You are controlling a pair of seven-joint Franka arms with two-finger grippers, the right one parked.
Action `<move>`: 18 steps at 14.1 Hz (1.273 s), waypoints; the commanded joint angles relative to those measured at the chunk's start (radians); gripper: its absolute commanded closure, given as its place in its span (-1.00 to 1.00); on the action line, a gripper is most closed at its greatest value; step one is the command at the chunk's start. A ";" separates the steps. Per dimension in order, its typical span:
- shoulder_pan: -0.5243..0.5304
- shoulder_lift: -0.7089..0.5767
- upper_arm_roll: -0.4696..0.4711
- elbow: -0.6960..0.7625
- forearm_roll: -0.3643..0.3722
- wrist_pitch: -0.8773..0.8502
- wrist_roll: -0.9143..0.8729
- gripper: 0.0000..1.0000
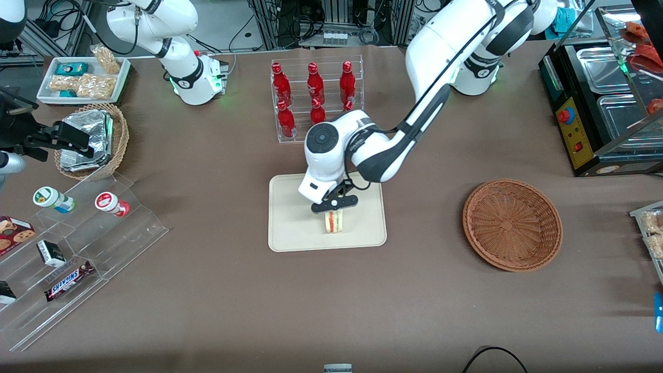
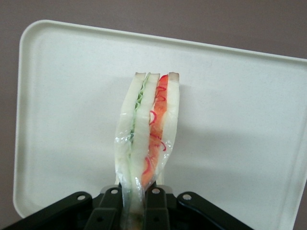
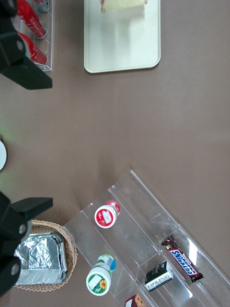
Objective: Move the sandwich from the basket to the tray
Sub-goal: 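Lower the sandwich onto the tray and open the left gripper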
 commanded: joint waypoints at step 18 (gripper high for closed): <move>0.029 -0.169 0.014 0.020 0.010 -0.119 -0.039 -1.00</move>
